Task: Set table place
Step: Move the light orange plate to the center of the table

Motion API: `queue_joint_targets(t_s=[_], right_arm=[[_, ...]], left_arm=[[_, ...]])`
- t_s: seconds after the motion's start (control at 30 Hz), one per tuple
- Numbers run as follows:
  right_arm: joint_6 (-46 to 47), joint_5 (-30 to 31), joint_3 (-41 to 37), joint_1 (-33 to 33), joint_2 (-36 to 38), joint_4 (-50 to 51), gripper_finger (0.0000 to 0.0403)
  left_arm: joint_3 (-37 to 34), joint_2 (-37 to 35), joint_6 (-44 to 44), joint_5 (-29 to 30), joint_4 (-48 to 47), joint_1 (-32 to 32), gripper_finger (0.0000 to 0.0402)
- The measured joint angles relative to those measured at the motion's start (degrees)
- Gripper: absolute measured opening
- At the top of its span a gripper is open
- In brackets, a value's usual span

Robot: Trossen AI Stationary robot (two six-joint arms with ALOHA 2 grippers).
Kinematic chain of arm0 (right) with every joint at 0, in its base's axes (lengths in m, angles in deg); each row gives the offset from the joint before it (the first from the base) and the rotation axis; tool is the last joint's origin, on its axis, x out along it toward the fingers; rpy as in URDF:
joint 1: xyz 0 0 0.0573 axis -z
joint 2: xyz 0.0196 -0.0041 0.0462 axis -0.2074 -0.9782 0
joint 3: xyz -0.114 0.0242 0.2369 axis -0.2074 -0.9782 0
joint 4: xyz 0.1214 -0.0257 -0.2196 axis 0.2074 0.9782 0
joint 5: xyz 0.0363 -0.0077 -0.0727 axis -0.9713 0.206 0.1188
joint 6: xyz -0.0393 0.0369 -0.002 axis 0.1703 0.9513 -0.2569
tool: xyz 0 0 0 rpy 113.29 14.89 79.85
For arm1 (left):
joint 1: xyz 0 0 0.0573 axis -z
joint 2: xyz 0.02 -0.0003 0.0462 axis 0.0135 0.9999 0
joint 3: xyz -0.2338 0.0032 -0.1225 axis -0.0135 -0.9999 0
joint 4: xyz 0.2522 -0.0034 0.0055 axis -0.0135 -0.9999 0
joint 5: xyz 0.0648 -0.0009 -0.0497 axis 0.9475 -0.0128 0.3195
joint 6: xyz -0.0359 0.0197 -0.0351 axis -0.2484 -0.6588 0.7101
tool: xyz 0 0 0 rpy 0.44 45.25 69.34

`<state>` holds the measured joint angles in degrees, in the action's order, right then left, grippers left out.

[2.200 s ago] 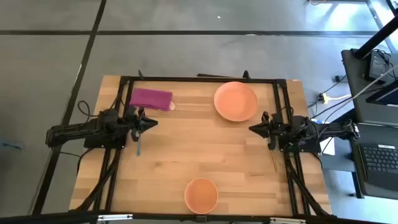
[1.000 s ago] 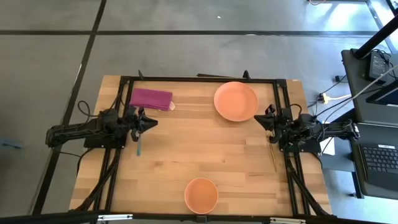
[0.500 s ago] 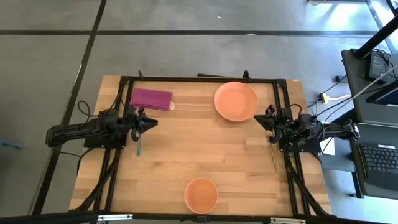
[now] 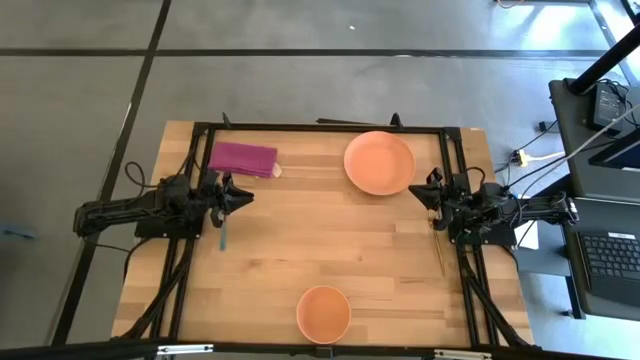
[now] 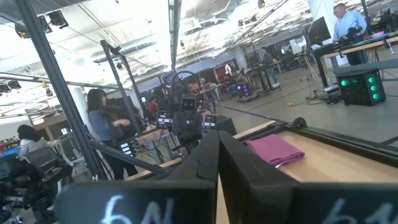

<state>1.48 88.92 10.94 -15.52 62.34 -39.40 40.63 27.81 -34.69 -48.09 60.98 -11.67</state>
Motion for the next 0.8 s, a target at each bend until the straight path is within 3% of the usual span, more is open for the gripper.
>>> queue_joint_targets(t_s=[0.37,0.8], right_arm=[[0.03,0.00,0.00,0.00,0.00,0.00,0.0010],[1.49,-0.26,-0.04,0.00,0.09,-3.38,0.0010]], left_arm=[[0.02,-0.01,-0.21,0.06,0.00,0.00,0.0050],[0.00,-0.01,-1.49,5.37,0.04,-0.01,0.0031]])
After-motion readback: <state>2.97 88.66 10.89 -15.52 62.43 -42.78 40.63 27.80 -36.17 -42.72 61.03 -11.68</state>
